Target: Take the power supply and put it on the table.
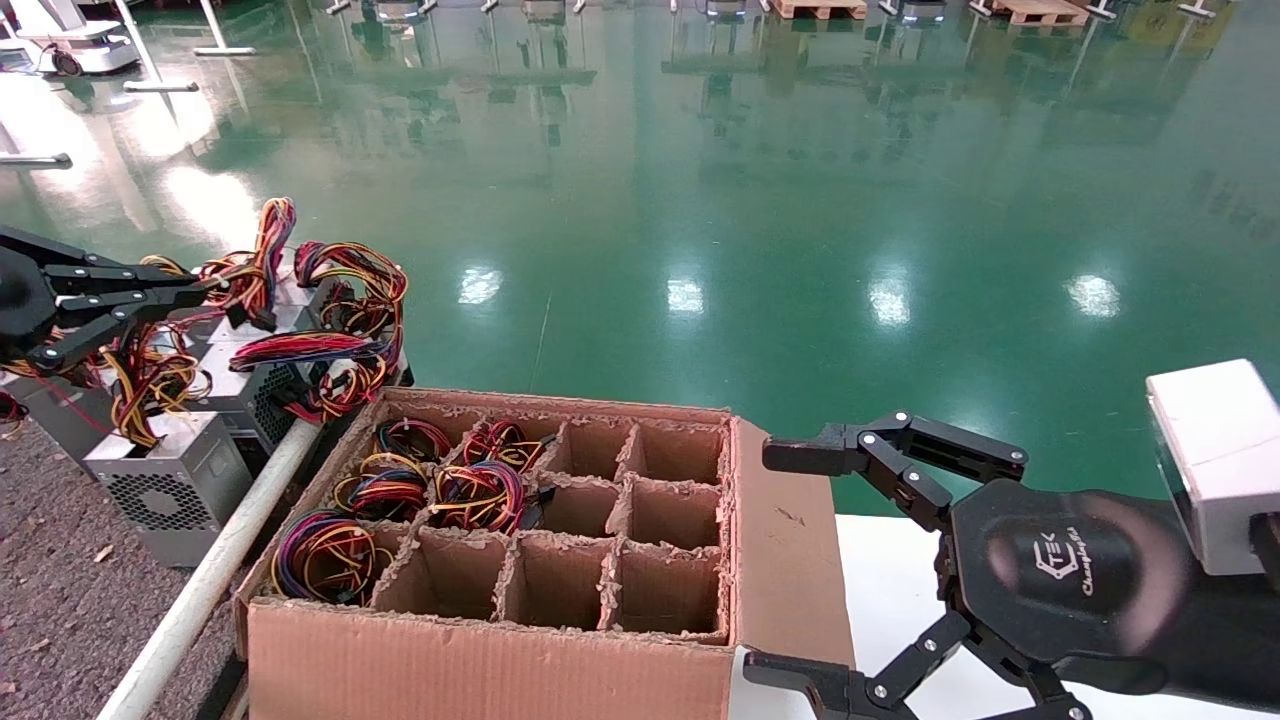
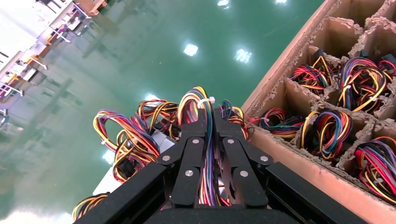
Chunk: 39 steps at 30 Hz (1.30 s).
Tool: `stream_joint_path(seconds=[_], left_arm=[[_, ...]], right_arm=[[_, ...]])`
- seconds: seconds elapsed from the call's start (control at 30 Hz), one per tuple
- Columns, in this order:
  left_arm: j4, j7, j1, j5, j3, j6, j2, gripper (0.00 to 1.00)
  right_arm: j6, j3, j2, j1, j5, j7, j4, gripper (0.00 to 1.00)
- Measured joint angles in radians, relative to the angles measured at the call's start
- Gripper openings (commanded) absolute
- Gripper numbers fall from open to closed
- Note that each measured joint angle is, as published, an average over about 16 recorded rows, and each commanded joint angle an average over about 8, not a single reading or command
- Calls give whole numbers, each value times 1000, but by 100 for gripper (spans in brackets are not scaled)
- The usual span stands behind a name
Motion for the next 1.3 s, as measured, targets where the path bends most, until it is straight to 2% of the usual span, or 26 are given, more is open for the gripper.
stream_joint_path(seconds=[0.67,1.07,1.3], left_arm=[[4,-4,-2,-27,-19,6,0,100],[74,-113,59,-239,-178,72,23,100],[19,-202,144,-317,-255,92,24,100]], right_arm=[[0,0,0,0,0,0,0,100],[0,0,0,0,0,0,0,100],[0,0,0,0,0,0,0,100]])
